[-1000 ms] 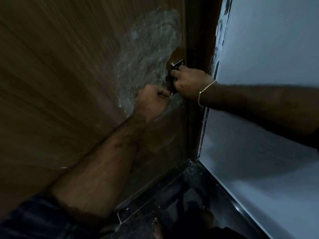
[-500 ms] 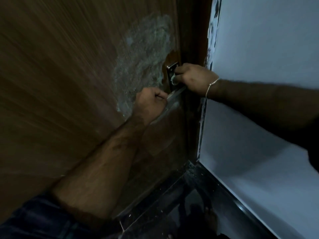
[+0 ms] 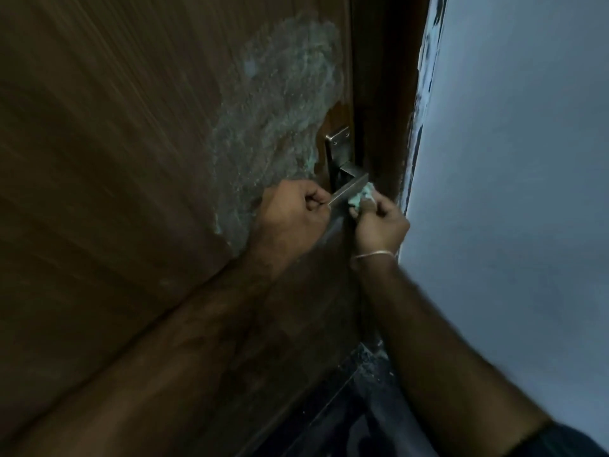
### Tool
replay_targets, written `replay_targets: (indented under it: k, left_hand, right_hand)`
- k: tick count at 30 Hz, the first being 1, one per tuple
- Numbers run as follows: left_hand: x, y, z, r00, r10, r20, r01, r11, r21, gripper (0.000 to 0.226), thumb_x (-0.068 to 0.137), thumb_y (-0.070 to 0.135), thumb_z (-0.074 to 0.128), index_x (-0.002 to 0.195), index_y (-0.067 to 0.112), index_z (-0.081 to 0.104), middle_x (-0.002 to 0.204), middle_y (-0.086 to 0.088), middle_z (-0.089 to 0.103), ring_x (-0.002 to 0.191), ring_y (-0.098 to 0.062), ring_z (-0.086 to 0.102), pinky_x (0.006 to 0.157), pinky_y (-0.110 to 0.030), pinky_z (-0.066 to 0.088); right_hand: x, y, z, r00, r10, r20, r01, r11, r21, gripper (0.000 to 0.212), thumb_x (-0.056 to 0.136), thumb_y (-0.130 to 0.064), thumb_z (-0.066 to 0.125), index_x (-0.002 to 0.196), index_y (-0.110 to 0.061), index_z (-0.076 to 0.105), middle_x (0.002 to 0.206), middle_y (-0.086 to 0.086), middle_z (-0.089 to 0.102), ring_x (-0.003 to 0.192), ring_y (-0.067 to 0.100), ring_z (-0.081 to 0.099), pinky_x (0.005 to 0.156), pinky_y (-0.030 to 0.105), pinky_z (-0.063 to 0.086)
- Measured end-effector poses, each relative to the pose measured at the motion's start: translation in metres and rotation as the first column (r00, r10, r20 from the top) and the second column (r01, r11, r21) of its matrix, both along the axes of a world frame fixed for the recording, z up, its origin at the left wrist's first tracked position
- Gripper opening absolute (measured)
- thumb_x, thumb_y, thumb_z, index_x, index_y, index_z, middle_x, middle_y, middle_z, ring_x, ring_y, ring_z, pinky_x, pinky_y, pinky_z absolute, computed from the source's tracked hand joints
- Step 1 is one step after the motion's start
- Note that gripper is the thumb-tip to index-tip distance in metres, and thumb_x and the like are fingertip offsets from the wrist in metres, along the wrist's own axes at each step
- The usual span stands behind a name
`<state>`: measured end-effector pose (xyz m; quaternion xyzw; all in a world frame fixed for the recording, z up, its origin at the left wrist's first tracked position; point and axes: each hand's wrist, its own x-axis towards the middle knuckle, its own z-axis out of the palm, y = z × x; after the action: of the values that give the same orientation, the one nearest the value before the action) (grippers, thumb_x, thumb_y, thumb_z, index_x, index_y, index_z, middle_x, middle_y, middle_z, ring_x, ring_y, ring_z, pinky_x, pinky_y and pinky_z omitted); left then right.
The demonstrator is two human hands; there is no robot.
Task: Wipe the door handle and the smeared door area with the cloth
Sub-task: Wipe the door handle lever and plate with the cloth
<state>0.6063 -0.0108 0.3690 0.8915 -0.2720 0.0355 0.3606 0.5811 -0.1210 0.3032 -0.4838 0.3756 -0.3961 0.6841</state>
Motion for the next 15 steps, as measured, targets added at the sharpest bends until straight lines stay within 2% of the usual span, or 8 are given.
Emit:
replay_targets:
  k: [2,3,6,7,9,11,13,15]
  left_hand:
    - [-0.001,0.001,-0.001,0.999,0.005,0.050,-0.005,1.000,-0.001,0.010,0.082,0.017,0.072,0.081,0.027,0.073,0.063,0.015,0.066,0.061,0.008,0.060,0.049,-0.003,0.042]
    - [-0.001,0.001,-0.002,0.998,0.006,0.065,-0.005,1.000,-0.010,0.010,0.081,0.017,0.073,0.083,0.027,0.074,0.063,0.016,0.065,0.062,0.008,0.060,0.050,-0.003,0.043]
    - [-0.003,0.001,-0.005,0.995,0.017,0.099,-0.014,0.999,-0.031,0.011,0.080,0.018,0.074,0.086,0.027,0.075,0.067,0.019,0.065,0.062,0.012,0.059,0.054,-0.001,0.041]
    - [-0.004,0.002,-0.006,0.995,0.019,0.102,-0.016,0.999,-0.034,0.011,0.080,0.019,0.074,0.087,0.027,0.075,0.070,0.018,0.067,0.064,0.010,0.061,0.057,-0.003,0.043]
    - [-0.006,0.001,-0.008,0.995,0.012,0.097,-0.006,0.998,-0.057,0.012,0.081,0.019,0.075,0.090,0.026,0.076,0.077,0.012,0.071,0.070,0.002,0.065,0.066,-0.016,0.052]
    - [-0.009,0.001,-0.008,0.996,0.012,0.093,-0.004,0.996,-0.087,0.013,0.081,0.017,0.076,0.091,0.026,0.075,0.080,0.010,0.072,0.075,-0.004,0.068,0.070,-0.021,0.055]
    - [-0.013,0.001,-0.009,0.996,0.024,0.087,-0.014,0.994,-0.107,0.013,0.082,0.017,0.075,0.091,0.027,0.075,0.082,0.011,0.072,0.078,-0.004,0.069,0.072,-0.022,0.057]
    - [-0.015,0.001,-0.010,0.997,0.030,0.070,-0.021,0.991,-0.130,0.013,0.083,0.017,0.074,0.089,0.028,0.074,0.083,0.011,0.073,0.080,-0.005,0.069,0.076,-0.027,0.058]
  right_hand:
    - [0.007,0.006,-0.007,0.999,0.004,0.037,0.001,0.990,-0.139,0.024,0.088,0.002,0.061,0.111,0.000,0.068,0.101,0.000,0.067,0.090,0.008,0.061,0.073,0.000,0.047]
    - [0.012,0.006,-0.010,0.998,0.012,0.066,0.000,0.982,-0.186,0.024,0.087,0.004,0.061,0.109,0.002,0.068,0.099,0.001,0.067,0.090,0.008,0.061,0.072,-0.001,0.045]
    - [0.020,0.002,-0.020,0.991,0.055,0.119,-0.019,0.959,-0.283,0.017,0.082,0.008,0.061,0.094,0.001,0.071,0.091,0.011,0.068,0.084,0.013,0.061,0.076,0.016,0.051]
    - [0.022,0.002,-0.023,0.986,0.079,0.143,-0.033,0.954,-0.299,0.014,0.081,0.009,0.061,0.088,0.001,0.071,0.086,0.013,0.068,0.079,0.013,0.060,0.074,0.020,0.051]
    - [0.028,0.000,-0.026,0.970,0.128,0.209,-0.061,0.952,-0.299,0.013,0.078,0.008,0.065,0.081,-0.003,0.071,0.080,0.009,0.070,0.073,0.009,0.062,0.070,0.020,0.052]
    - [0.036,-0.003,-0.026,0.949,0.132,0.286,-0.056,0.964,-0.259,0.016,0.076,0.005,0.070,0.079,-0.011,0.072,0.078,0.002,0.072,0.073,0.004,0.066,0.069,0.019,0.056]
    - [0.039,-0.006,-0.032,0.940,0.127,0.315,-0.046,0.967,-0.252,0.009,0.078,0.002,0.070,0.079,-0.007,0.071,0.078,0.006,0.072,0.075,0.009,0.066,0.072,0.030,0.059]
    - [0.037,-0.008,-0.038,0.938,0.161,0.306,-0.060,0.947,-0.314,0.008,0.082,0.002,0.065,0.086,-0.002,0.070,0.084,0.010,0.071,0.079,0.013,0.065,0.075,0.031,0.057]
